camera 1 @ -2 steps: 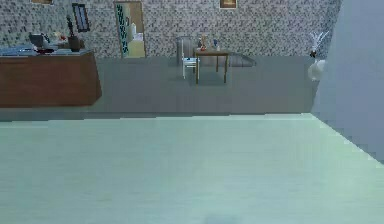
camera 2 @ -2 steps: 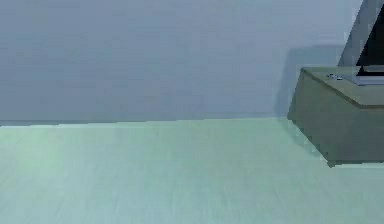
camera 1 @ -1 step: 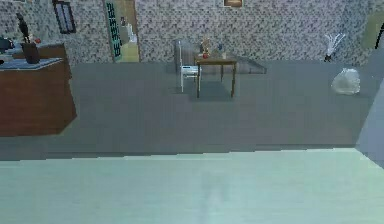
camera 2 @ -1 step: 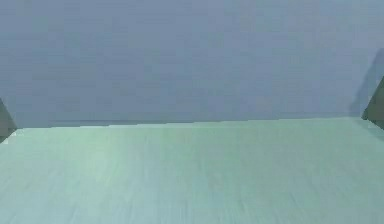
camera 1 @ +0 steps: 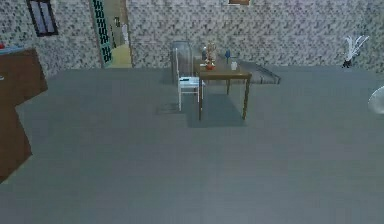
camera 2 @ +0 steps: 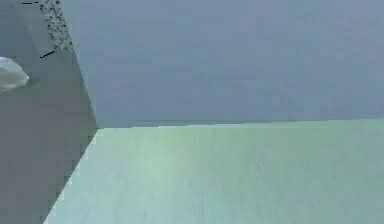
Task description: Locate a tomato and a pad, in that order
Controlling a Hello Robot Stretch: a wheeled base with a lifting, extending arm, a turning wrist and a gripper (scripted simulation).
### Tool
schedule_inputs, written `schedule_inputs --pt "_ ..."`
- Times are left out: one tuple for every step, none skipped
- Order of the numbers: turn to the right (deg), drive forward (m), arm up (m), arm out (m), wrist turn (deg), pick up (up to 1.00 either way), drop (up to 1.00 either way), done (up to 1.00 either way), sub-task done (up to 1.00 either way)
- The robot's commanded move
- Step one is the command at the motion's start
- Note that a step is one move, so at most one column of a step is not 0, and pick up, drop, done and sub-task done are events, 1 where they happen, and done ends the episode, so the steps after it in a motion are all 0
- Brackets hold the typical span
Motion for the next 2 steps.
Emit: schedule_inputs --pt "0.0 1.0 0.0 0.0 0.0 0.0 0.0 0.0 0.0" --pt "0.0 1.0 0.0 0.0 0.0 0.0 0.0 0.0 0.0"
